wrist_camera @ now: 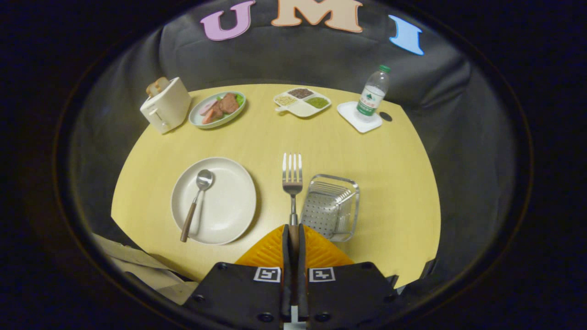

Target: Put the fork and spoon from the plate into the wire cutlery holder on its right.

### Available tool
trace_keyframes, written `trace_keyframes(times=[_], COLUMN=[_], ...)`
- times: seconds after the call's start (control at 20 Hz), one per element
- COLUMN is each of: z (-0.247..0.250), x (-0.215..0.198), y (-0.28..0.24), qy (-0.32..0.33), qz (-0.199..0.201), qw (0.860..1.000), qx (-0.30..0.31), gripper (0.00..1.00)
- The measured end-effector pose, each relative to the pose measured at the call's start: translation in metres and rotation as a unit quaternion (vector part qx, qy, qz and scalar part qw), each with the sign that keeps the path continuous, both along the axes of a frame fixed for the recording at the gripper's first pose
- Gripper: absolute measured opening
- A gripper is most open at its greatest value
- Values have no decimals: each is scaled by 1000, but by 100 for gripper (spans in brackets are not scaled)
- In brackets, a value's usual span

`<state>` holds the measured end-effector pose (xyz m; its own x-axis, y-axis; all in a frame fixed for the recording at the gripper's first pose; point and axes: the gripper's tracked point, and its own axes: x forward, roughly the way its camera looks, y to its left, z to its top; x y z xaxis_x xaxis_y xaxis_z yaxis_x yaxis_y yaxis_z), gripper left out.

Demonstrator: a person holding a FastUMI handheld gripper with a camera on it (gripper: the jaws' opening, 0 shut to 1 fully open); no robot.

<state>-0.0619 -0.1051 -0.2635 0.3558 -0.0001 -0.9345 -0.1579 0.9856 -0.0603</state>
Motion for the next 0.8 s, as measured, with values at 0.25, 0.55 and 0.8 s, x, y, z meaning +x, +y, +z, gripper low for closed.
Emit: trace_keyframes(times=[0.25,0.55,0.8], z=[-2,-7,-3], x=[-14,-23,-15], y=[-26,-36,-33], qy=[20,36,25], qz=[-29,-48,-60], qw=[999,998,998], qx=[-5,-4,11], gripper=[9,11,17])
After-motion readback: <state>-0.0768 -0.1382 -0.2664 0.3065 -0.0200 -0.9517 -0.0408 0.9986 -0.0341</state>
